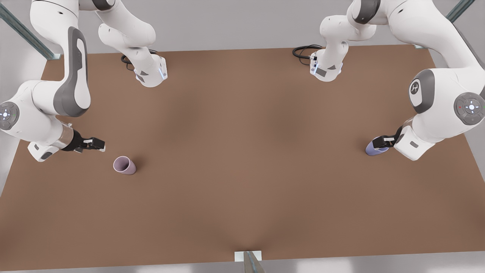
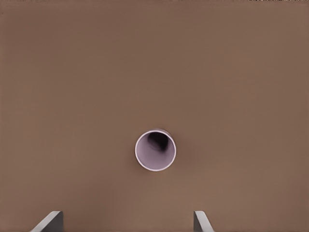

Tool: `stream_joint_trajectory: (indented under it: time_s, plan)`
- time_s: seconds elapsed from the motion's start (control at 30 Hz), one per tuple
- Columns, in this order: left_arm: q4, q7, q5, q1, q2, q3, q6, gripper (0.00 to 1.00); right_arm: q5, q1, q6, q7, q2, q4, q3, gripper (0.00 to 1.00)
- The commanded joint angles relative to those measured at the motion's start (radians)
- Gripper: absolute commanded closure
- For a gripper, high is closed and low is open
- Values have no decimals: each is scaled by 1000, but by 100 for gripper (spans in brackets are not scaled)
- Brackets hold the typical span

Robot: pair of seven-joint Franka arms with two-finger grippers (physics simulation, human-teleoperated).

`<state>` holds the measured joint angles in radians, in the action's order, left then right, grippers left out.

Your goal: Stack the cups, with the pink cup at the bottom and the purple cup at the top

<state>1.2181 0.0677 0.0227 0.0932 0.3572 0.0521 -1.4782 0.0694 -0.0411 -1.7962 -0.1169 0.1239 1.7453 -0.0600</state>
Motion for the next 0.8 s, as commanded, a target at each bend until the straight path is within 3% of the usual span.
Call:
stream_joint_trajectory:
  time_s: [0.0,0.23,0.6,0.77]
  plan:
    - [1,-5,6,0,2,0,-11,0,0,1,-29,-37,-1,2,0,0]
    - [4,0,0,-4,6,0,-11,0,0,1,-126,-171,132,34,-52,0]
    - [4,7,3,-6,37,2,-13,0,-2,18,-557,-175,218,290,-57,0]
    - [6,6,2,-10,42,6,-11,0,-2,18,-583,-179,255,309,-58,0]
